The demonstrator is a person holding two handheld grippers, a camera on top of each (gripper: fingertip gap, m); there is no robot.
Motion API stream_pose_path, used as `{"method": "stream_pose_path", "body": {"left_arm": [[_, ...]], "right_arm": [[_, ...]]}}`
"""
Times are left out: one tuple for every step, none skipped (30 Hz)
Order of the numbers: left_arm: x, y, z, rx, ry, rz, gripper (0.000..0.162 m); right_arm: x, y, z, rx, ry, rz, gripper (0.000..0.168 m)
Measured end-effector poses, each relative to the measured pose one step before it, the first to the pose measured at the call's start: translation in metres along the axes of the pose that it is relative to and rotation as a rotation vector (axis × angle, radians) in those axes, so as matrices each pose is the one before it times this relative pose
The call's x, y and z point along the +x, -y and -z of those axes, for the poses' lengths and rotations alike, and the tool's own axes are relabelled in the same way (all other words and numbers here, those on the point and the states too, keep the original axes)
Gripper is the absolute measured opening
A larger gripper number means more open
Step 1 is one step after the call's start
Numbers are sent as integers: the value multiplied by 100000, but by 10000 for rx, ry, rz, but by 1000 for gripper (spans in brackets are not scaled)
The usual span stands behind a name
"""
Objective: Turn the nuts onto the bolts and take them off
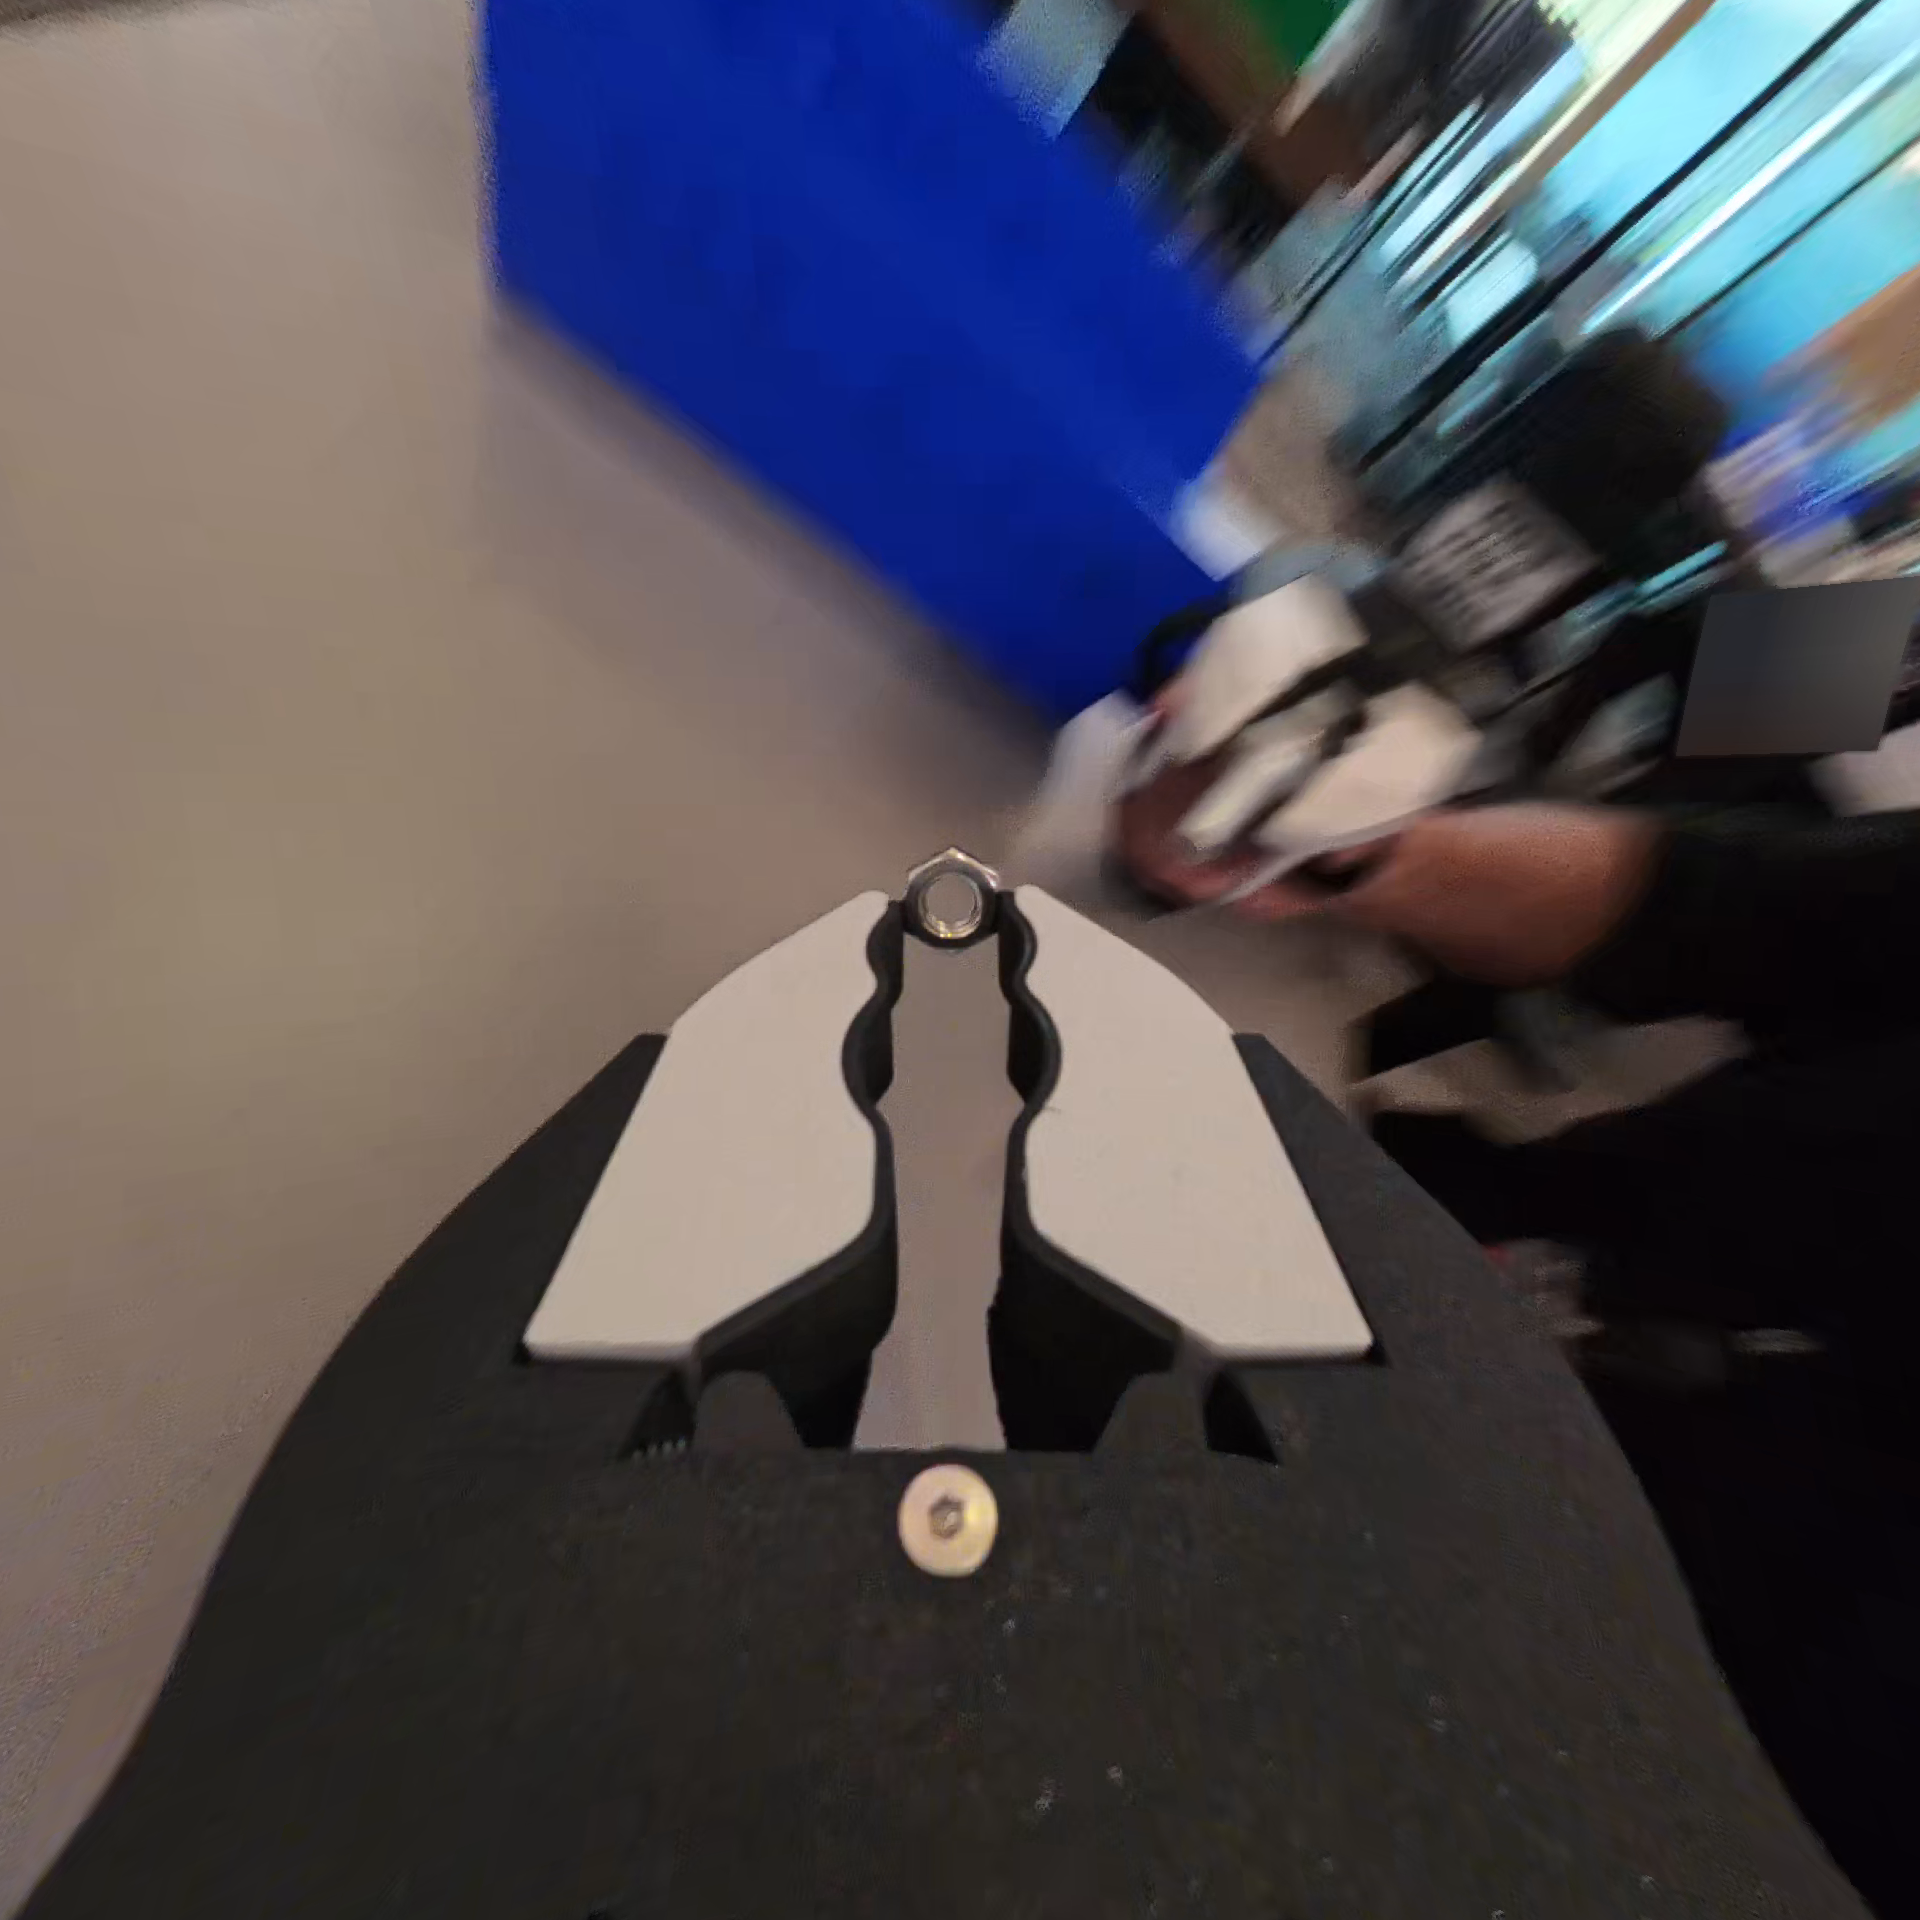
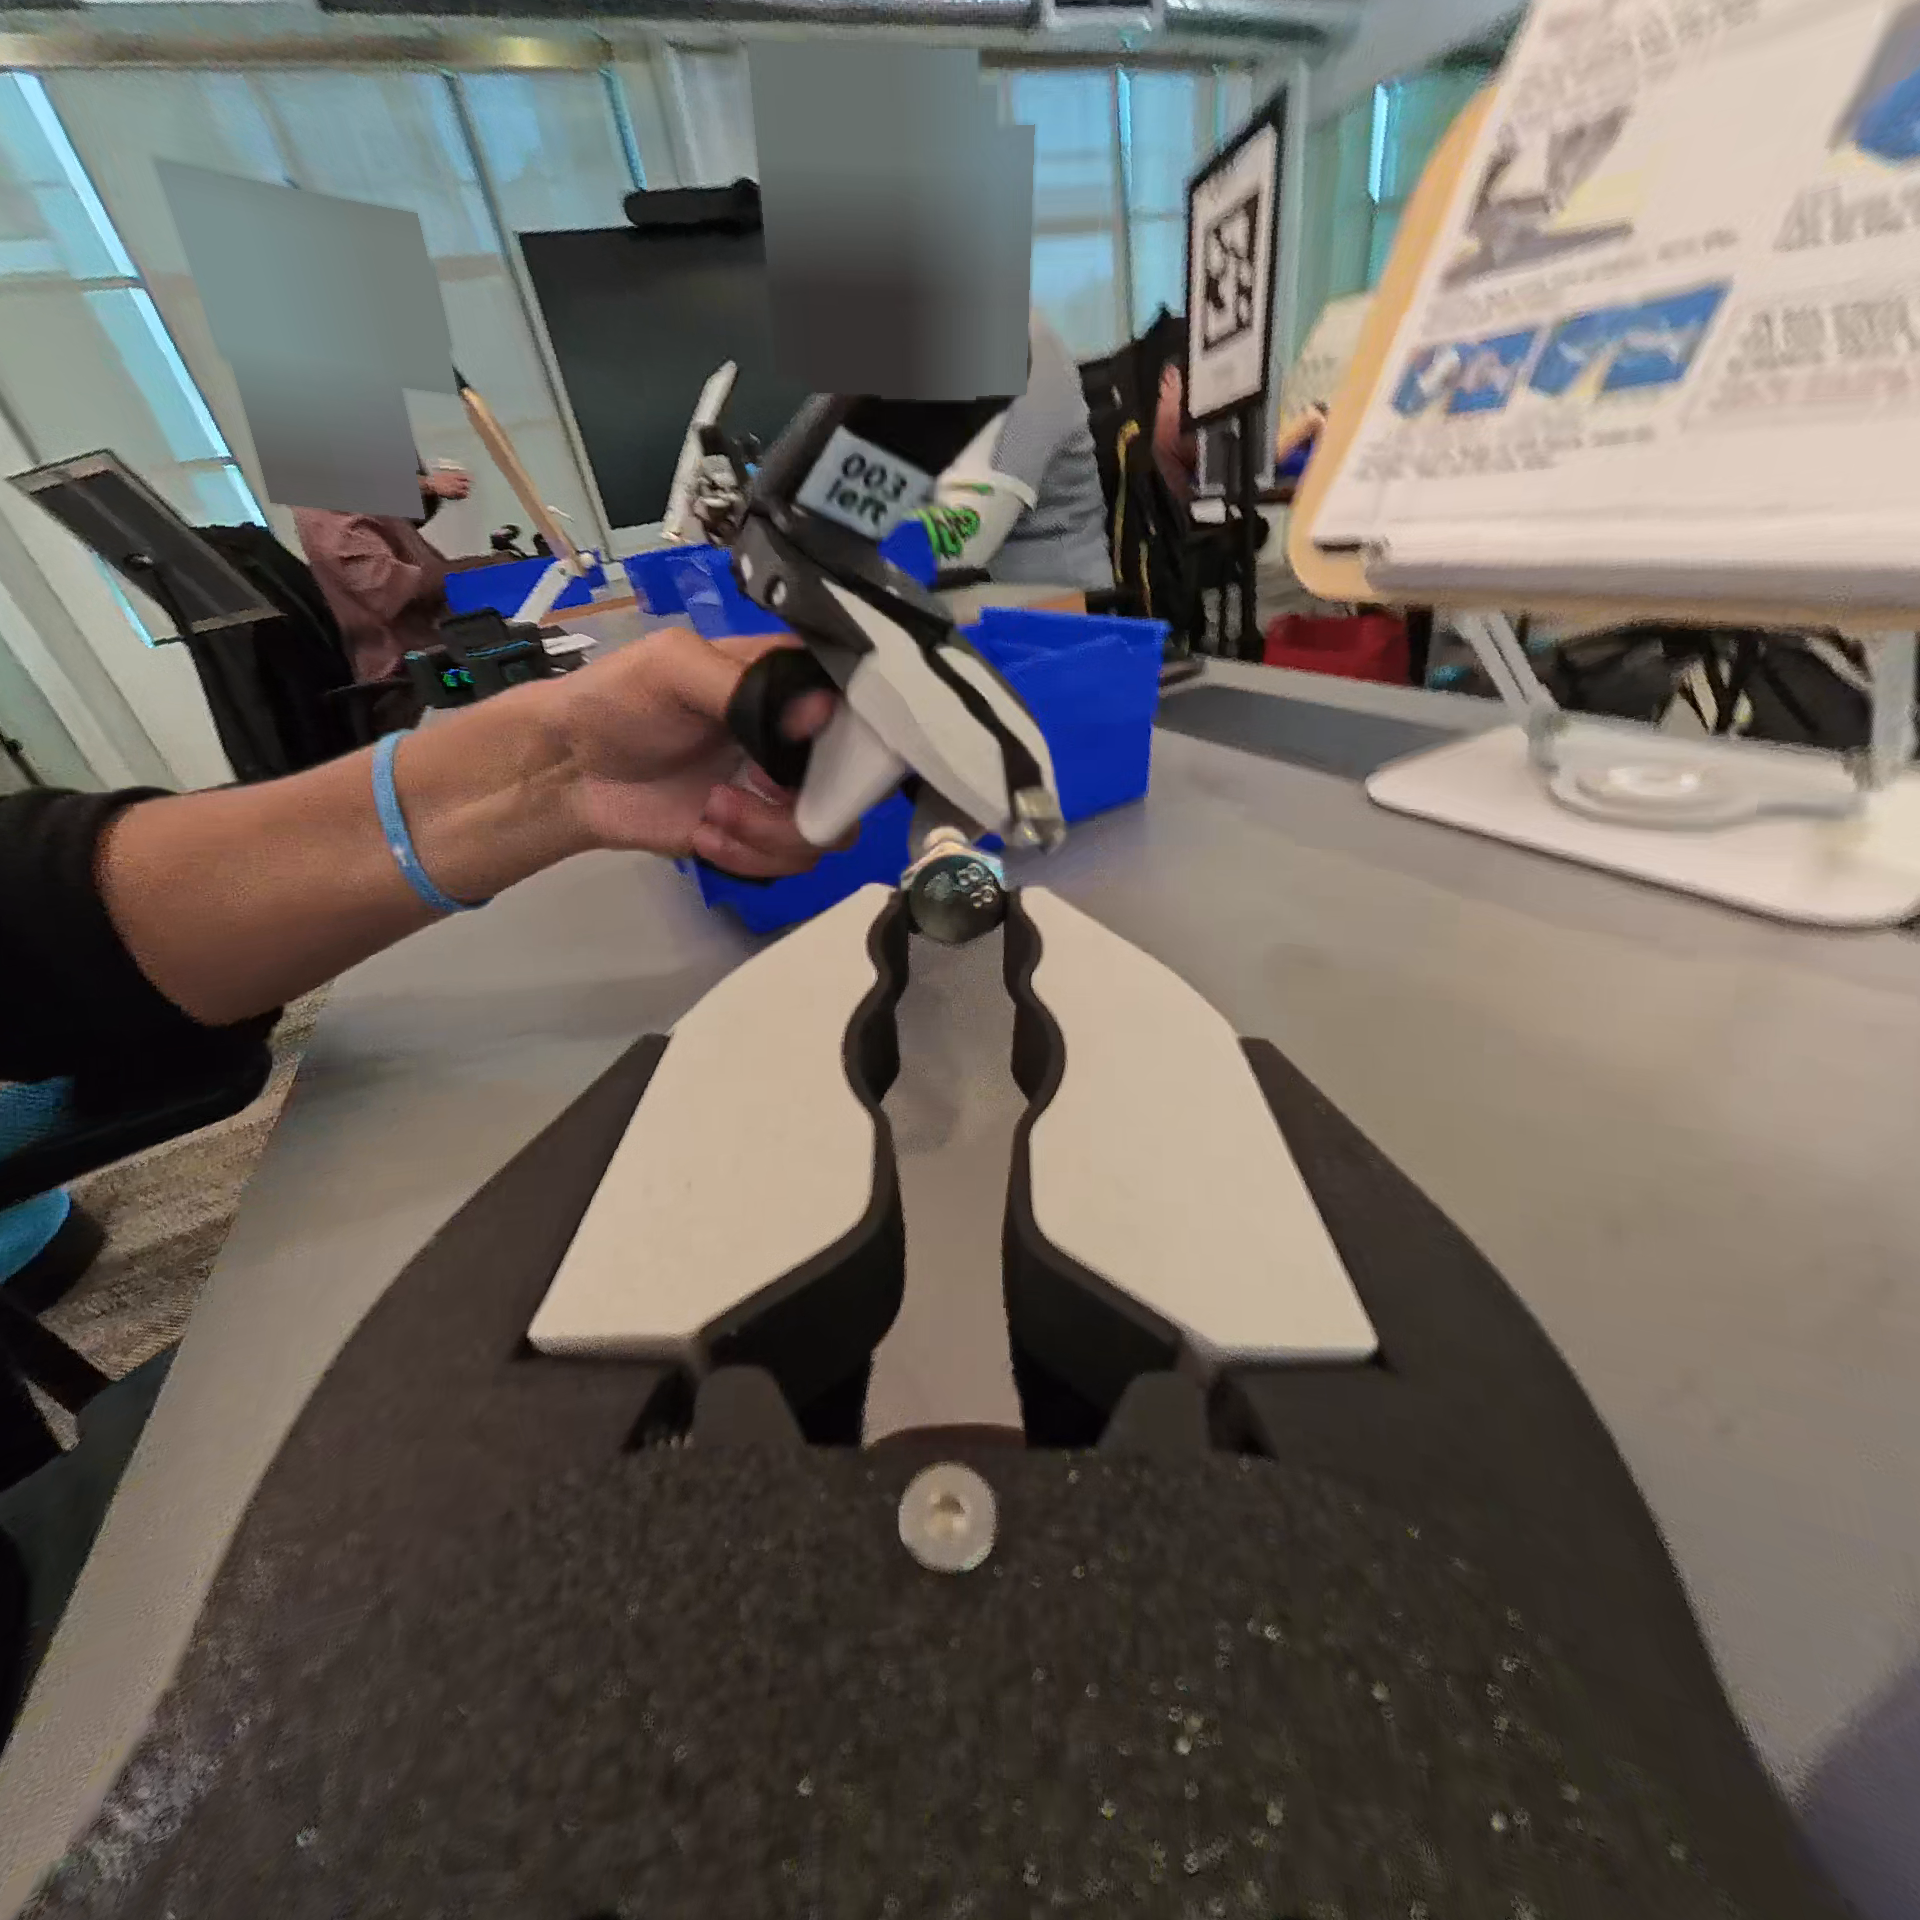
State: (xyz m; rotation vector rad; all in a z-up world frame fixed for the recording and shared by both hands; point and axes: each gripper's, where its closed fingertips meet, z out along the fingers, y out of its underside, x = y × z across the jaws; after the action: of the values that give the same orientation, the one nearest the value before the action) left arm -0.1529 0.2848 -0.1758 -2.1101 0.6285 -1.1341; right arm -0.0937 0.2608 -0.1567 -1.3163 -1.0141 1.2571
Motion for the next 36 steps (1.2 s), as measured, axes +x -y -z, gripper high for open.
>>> {"method": "stream_pose_path", "body": {"left_arm": [[1861, 847, 1002, 992, -1144, 442, 16], [1638, 587, 811, 761, -991, 363, 16], [1383, 431, 620, 628, -837, 352, 16], [1213, 48, 392, 251, -765, 368, 16], [959, -49, 274, 87, -601, 330, 16], [556, 90, 237, 247, -293, 194, 16], [555, 1, 175, 183, -319, 123, 16], [441, -92, 72, 108, -300, 160, 16], [110, -110, 15, 48, -114, 136, 16], [46, 44, 1, 124, -88, 89, 16], [156, 210, 38, 181, -194, 157, 16], [81, 372, 79, 262, -151, 196, 17], [205, 316, 80, 219, -222, 146, 16], [251, 143, 46, 87, -241, 120, 16], [-57, -3, 24, 25, -14, 71, 16], [-117, -132, -11, -60, 30, 11, 16], [-64, -2, 12, 36, -29, 57, 16], [-114, 41, 47, 42, -39, 139, 16], [-300, 3, 41, -1, 87, 107, 16], [-223, -55, -17, -38, 72, -23, 16], [-90, -91, -34, -45, -13, 29, 16], [-206, -22, -20, -12, 75, 66, 16], [-127, 37, -14, 35, 56, -2, 16], [11, -3, -26, 12, -21, -46, 16], [-132, -50, -19, -46, 91, -89, 16], [-133, 3, -33, -6, 159, -199, 16], [-98, 21, -69, 9, 174, -292, 16], [-31, -27, -103, -31, 167, -348, 16], [102, 15, -115, -11, 88, -357, 16], [70, 4, -82, -36, 105, -352, 16], [-14, 5, -34, -41, 186, -429, 16], [-12, 18, -10, -37, 188, -450, 16], [38, -69, -30, -102, 152, -428, 16], [3, -22, -16, -99, 180, -441, 16], [8, -25, -15, -99, 207, -498, 16], [-34, -81, 0, -166, 253, -558, 16]], "right_arm": [[-375, 516, -348, 299, 244, 306, 17], [-280, 610, -380, 357, 180, 298, 17], [-312, 642, -446, 362, 204, 297, 17], [-406, 744, -508, 398, 276, 319, 17], [-552, 589, -621, 246, 380, 304, 17], [-376, 407, -626, 49, 239, 314, 17], [-220, 447, -559, 68, 104, 383, 17], [-110, 494, -483, 101, 63, 401, 17], [19, 600, -424, 201, 19, 355, 17], [15, 447, -435, 153, 86, 182, 17], [-35, 72, -408, -80, 174, 77, 17], [29, -76, -288, -124, 75, 166, 17], [123, -96, -179, -95, -36, 254, 17], [184, -154, -115, -106, -81, 209, 17], [96, -137, -90, -51, 0, 48, 17], [-6, -105, -76, -1, 68, -42, 17], [-12, -65, -44, 24, 37, -19, 17], [15, -82, -25, -16, 0, 26, 17], [-56, -100, -24, -34, 38, 36, 17], [-88, -192, -68, -98, 61, -19, 17], [32, -85, 18, -22, -28, 31, 17], [50, -4, 48, 36, -41, -21, 17], [71, -115, 36, -19, -24, -97, 17], [14, -164, 44, -53, 39, -191, 17], [47, -91, 58, -19, 45, -286, 17], [91, -134, 57, -54, 18, -348, 17], [94, -86, 46, -12, 14, -462, 17], [38, 84, 52, 109, 53, -608, 17], [-1, 128, 34, 139, 79, -660, 17], [14, 89, 22, 76, 59, -572, 17], [43, -36, 3, -50, 31, -520, 17], [21, -28, -2, -63, 65, -532, 17], [-23, 37, 5, -11, 106, -620, 17], [7, -7, -3, -29, 80, -583, 17], [3, -13, -16, -10, 85, -544, 17], [6, -59, -1, -43, 93, -541, 17]]}}
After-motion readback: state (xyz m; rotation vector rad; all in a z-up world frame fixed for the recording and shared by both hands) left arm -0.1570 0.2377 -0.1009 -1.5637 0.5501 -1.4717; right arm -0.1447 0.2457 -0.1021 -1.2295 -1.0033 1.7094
